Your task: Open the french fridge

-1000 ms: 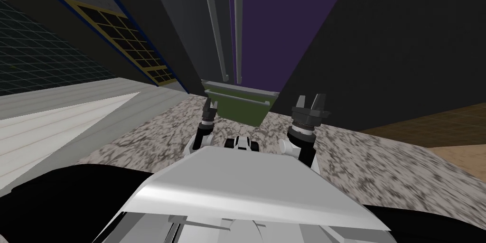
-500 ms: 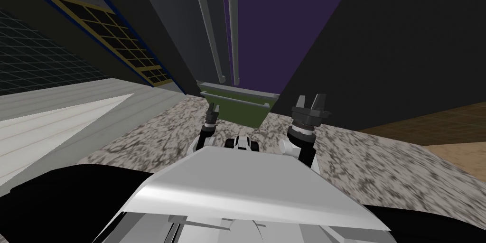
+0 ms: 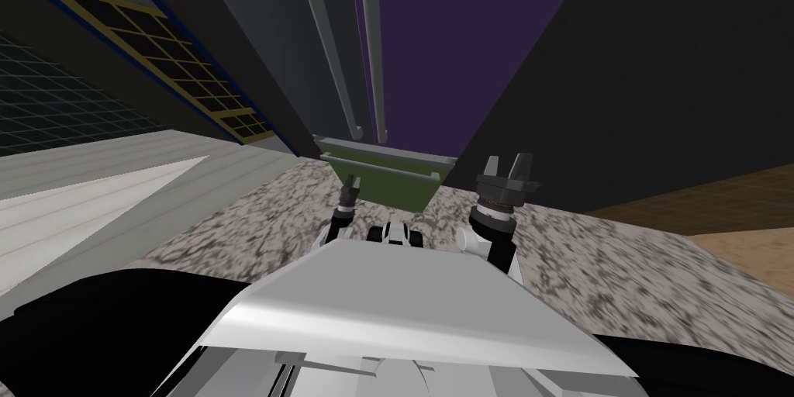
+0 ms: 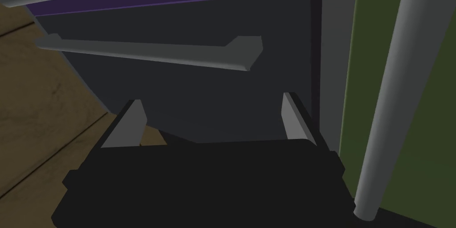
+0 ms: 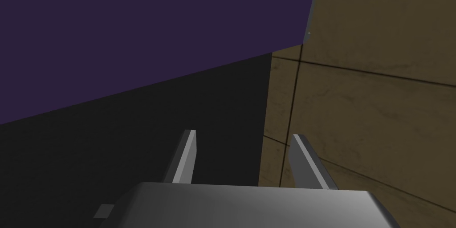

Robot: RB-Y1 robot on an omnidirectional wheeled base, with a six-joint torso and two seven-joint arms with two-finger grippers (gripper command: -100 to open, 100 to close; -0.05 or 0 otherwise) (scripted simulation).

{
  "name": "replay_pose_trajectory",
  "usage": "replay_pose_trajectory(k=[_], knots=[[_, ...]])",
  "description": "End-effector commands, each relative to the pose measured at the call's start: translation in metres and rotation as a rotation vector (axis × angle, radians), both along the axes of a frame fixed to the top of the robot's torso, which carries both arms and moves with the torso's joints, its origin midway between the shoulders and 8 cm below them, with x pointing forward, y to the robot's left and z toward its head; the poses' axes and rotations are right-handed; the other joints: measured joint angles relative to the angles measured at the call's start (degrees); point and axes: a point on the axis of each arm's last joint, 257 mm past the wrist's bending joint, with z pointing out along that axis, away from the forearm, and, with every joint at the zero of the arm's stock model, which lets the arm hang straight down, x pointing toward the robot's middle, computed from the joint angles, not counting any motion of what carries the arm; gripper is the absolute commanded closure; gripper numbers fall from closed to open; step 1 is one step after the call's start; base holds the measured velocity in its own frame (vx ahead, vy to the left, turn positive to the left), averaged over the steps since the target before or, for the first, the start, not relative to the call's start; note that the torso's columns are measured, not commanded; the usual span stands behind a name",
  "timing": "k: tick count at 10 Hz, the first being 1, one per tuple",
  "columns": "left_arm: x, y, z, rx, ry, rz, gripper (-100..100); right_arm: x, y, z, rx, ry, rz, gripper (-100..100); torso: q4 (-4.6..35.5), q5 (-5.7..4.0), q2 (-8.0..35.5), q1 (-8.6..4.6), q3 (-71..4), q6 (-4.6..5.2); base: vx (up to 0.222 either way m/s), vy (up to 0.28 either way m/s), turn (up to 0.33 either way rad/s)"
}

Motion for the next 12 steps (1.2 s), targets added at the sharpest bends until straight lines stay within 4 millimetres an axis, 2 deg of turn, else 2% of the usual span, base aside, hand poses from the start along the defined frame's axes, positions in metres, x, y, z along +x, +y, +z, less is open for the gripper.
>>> replay_pose_trajectory(k=[1,12], knots=[[-0.003,-0.003,-0.021,0.003,0.019,-0.001,-100,0.0,0.0,0.0,0.0,0.0,0.0,0,0.0,0.02,-0.01,0.07,-0.01,0.0,0.131,0.003,-0.048],[-0.026,-0.016,-0.104,0.023,0.101,-0.018,-100,0.0,0.0,0.0,0.0,0.0,0.0,0,-0.04,0.01,-0.13,0.01,-0.08,0.0,0.111,-0.003,-0.042]])
